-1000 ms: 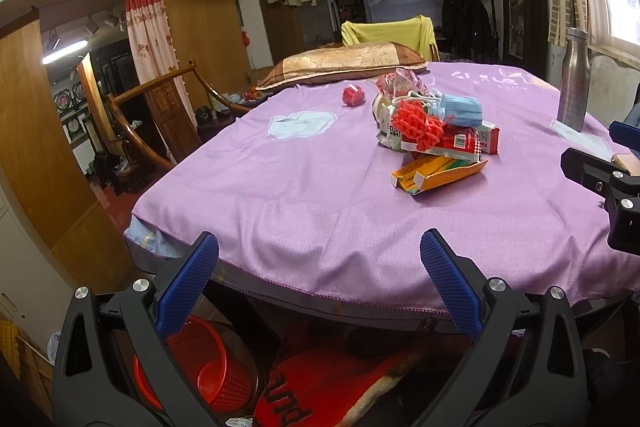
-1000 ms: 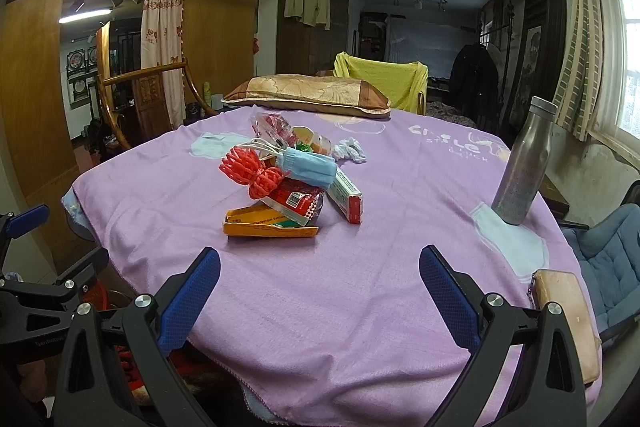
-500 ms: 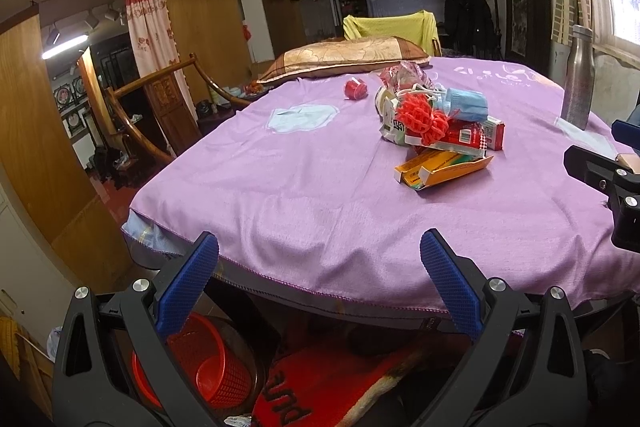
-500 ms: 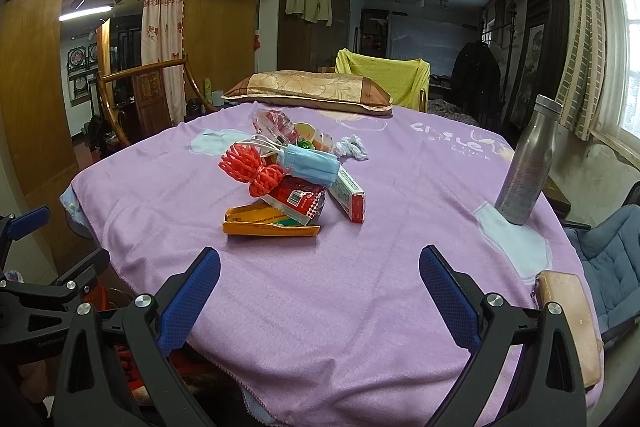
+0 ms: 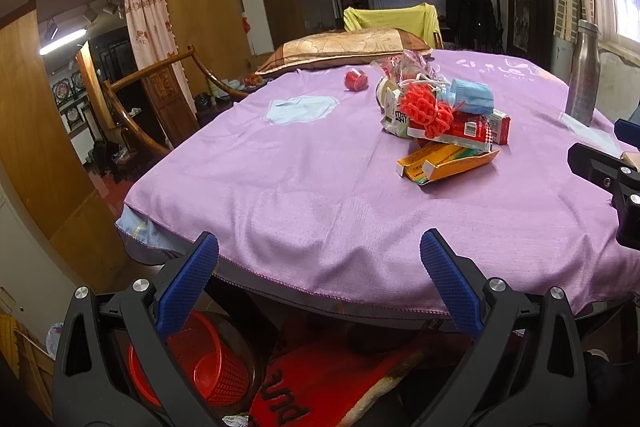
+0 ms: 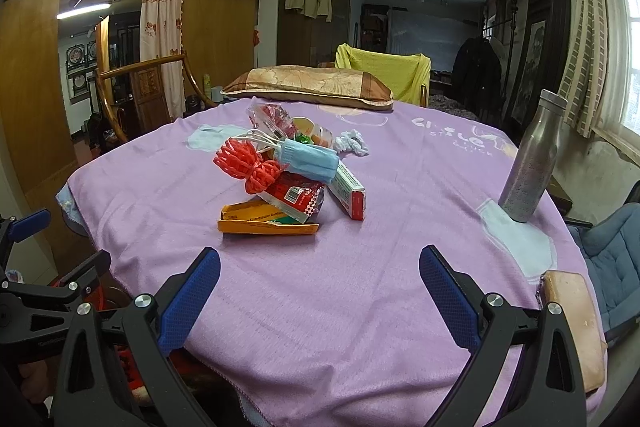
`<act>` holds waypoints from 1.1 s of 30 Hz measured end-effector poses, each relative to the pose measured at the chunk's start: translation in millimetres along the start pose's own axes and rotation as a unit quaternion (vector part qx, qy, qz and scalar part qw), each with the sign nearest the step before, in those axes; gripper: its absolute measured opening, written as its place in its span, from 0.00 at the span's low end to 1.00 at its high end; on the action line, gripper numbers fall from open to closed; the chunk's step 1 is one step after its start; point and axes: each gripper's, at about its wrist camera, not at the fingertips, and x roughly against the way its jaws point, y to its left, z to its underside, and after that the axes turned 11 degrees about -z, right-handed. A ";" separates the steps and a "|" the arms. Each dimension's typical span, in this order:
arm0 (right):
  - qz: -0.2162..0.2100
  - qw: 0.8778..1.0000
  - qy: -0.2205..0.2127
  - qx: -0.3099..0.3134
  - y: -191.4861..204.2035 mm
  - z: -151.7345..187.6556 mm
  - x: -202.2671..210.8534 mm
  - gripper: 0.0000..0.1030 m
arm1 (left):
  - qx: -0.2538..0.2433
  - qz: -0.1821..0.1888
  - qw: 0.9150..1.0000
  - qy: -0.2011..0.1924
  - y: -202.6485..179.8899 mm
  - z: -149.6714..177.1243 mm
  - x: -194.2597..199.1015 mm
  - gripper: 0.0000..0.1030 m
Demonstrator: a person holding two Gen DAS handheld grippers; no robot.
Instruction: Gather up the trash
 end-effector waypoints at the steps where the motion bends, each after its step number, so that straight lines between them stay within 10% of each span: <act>1: 0.000 1.000 0.001 0.000 -0.4 -0.4 -1.1 0.95 | 0.000 0.000 1.000 0.001 -0.5 -0.2 -1.5 0.94; 33: 0.008 0.997 0.062 -0.047 -59.8 -17.2 -90.7 0.95 | -0.040 0.018 0.997 0.056 -46.7 -32.8 -84.6 0.94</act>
